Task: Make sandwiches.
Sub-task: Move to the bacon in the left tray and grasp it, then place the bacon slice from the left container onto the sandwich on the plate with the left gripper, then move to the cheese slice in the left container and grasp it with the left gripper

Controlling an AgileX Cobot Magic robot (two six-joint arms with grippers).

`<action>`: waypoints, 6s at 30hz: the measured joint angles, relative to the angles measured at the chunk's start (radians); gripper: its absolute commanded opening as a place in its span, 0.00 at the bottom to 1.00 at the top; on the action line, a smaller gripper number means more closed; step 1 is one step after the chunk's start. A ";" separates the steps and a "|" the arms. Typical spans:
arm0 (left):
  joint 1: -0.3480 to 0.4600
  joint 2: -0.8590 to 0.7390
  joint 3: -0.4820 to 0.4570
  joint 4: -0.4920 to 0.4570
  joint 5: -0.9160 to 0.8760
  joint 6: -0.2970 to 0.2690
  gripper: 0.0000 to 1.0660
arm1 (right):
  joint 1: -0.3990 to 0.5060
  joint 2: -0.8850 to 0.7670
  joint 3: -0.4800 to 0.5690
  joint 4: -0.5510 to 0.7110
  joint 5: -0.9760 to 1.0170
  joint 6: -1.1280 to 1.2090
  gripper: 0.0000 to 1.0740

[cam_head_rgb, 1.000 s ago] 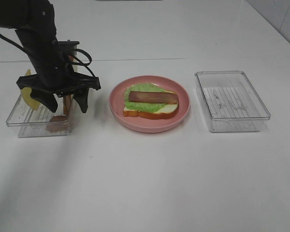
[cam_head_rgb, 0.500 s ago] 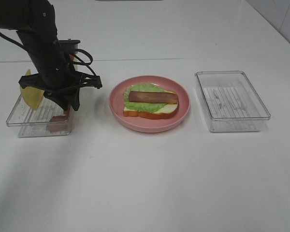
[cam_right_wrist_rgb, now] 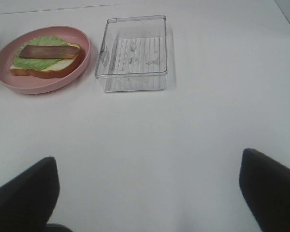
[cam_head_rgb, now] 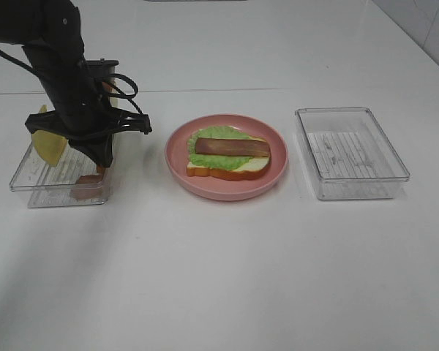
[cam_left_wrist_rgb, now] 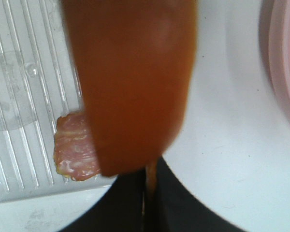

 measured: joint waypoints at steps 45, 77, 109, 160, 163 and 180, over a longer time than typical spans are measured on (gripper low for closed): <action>-0.054 -0.217 -0.096 -0.187 0.012 0.076 0.00 | 0.000 0.000 0.000 0.000 0.000 0.000 0.87; -0.212 0.320 -0.605 -0.659 -0.070 0.313 0.00 | 0.000 0.000 0.000 0.000 0.000 0.000 0.87; -0.205 0.329 -0.606 -0.131 0.037 0.113 0.00 | 0.000 0.000 0.000 0.000 0.000 0.000 0.87; -0.034 0.109 -0.949 0.079 0.334 0.123 0.95 | 0.000 0.000 0.000 0.000 0.000 0.000 0.87; 0.065 0.079 -0.923 0.075 0.334 0.160 0.95 | 0.000 0.000 0.000 0.000 0.000 0.000 0.87; 0.299 0.088 -0.598 -0.028 0.341 0.212 0.94 | 0.000 0.000 0.000 0.000 0.000 0.000 0.87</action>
